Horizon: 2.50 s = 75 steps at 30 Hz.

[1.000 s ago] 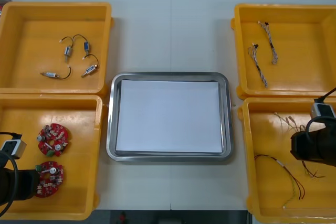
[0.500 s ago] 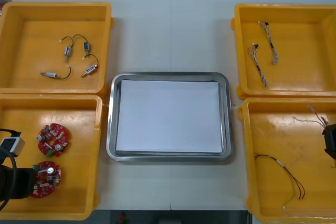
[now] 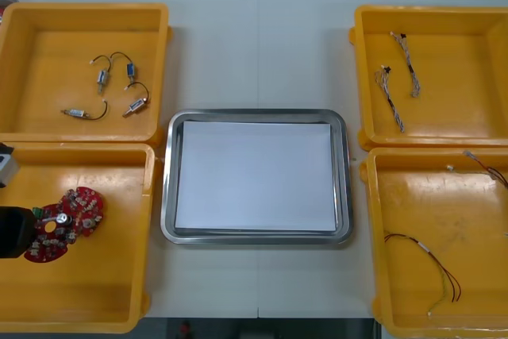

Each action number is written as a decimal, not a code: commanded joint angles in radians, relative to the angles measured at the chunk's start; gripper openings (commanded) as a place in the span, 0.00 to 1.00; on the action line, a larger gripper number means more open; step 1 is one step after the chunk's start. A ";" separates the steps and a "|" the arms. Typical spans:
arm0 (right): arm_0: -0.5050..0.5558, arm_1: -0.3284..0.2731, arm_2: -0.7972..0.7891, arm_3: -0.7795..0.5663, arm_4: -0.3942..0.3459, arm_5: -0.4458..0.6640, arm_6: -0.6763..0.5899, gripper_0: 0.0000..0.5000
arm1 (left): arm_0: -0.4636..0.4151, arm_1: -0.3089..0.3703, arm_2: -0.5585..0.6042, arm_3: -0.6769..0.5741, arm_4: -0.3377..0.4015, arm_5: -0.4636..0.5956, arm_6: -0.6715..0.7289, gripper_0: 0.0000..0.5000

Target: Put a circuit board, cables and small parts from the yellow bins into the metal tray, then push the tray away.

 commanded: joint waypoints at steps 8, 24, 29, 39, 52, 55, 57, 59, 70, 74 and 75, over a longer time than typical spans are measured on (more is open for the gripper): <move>-0.137 -0.070 0.078 -0.085 -0.052 0.004 0.060 0.00 | -0.329 0.032 -0.144 -0.046 0.038 0.168 -0.081 0.00; -0.246 -0.079 0.175 -0.080 -0.084 0.004 0.075 0.00 | -0.720 -0.066 -0.588 0.047 -0.030 0.165 -0.018 0.00; -0.246 -0.081 0.178 -0.080 -0.084 0.004 0.077 0.00 | -0.806 -0.129 -0.684 0.116 -0.068 0.146 -0.014 0.00; -0.245 -0.079 0.176 -0.077 -0.078 0.004 0.065 0.00 | -0.910 -0.212 -0.878 0.310 -0.142 -0.018 -0.008 0.00; -0.245 -0.081 0.176 -0.068 -0.071 0.004 0.062 0.00 | -0.936 -0.220 -1.009 0.414 -0.211 -0.134 0.002 0.00; -0.245 -0.079 0.176 -0.068 -0.069 0.004 0.062 0.00 | -0.938 -0.218 -1.020 0.415 -0.211 -0.134 0.003 0.00; -0.243 -0.079 0.176 -0.068 -0.068 0.004 0.060 0.00 | -0.936 -0.218 -1.028 0.417 -0.218 -0.134 0.005 0.00; -0.243 -0.079 0.176 -0.068 -0.069 0.004 0.062 0.00 | -0.936 -0.218 -1.042 0.417 -0.232 -0.134 0.006 0.00; -0.243 -0.081 0.176 -0.066 -0.066 0.004 0.060 0.00 | -0.936 -0.218 -1.045 0.411 -0.232 -0.134 0.017 1.00; -0.243 -0.081 0.176 -0.068 -0.066 0.004 0.062 0.00 | -0.936 -0.218 -1.014 0.376 -0.222 -0.096 0.032 1.00; -0.245 -0.079 0.176 -0.068 -0.064 0.004 0.063 0.00 | -0.936 -0.218 -0.996 0.359 -0.211 -0.071 0.037 1.00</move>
